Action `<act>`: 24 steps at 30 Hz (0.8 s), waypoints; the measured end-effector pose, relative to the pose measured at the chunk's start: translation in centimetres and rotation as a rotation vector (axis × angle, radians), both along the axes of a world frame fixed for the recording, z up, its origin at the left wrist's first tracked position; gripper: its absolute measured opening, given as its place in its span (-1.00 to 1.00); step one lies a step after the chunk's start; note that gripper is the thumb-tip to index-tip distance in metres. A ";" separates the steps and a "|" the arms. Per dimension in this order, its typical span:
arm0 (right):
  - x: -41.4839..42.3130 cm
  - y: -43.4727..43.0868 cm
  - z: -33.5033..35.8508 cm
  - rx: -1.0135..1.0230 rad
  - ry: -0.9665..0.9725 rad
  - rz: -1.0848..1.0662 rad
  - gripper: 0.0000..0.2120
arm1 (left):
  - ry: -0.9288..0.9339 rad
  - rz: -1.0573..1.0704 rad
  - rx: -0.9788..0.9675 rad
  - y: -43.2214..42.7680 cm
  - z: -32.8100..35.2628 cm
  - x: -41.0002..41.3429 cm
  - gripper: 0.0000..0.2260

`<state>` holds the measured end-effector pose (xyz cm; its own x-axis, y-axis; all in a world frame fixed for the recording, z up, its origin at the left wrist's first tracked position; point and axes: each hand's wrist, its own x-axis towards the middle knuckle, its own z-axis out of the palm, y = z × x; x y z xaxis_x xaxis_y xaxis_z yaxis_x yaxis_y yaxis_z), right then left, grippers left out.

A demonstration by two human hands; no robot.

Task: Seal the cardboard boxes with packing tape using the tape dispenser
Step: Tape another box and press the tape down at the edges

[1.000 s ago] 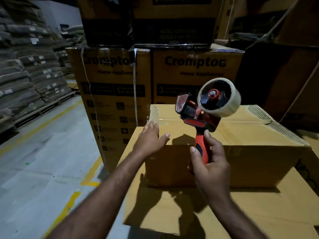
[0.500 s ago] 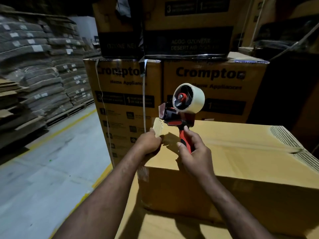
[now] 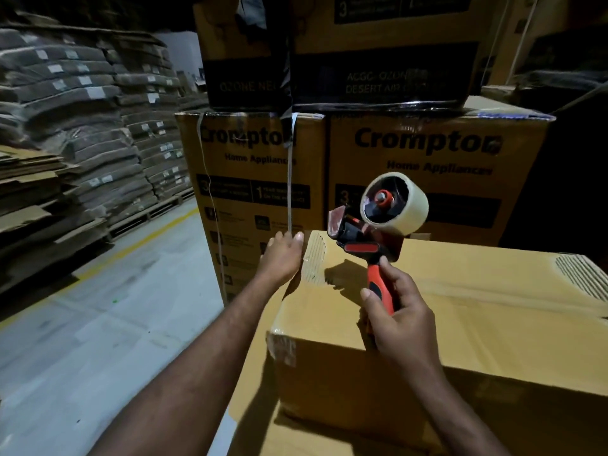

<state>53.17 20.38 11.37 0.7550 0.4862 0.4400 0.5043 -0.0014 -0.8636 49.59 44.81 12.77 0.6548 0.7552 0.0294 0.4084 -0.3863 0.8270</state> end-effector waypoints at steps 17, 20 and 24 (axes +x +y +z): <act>-0.4 0.5 -0.5 -0.096 -0.075 -0.061 -0.46 | -0.040 -0.142 -0.290 3.8 -2.3 6.3 -0.47; -0.5 0.3 -0.5 -0.096 -0.065 -0.078 -0.45 | -0.081 -0.015 -0.200 4.7 -1.8 6.7 -0.42; -0.4 0.3 -0.6 -0.089 -0.050 -0.087 -0.45 | -0.177 -0.047 -0.183 5.6 -2.4 7.0 -0.52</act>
<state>52.75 20.64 10.72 0.7742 0.4587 0.4362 0.5414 -0.1227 -0.8318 56.56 50.43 10.38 0.6863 0.7272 0.0121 0.2364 -0.2388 0.9418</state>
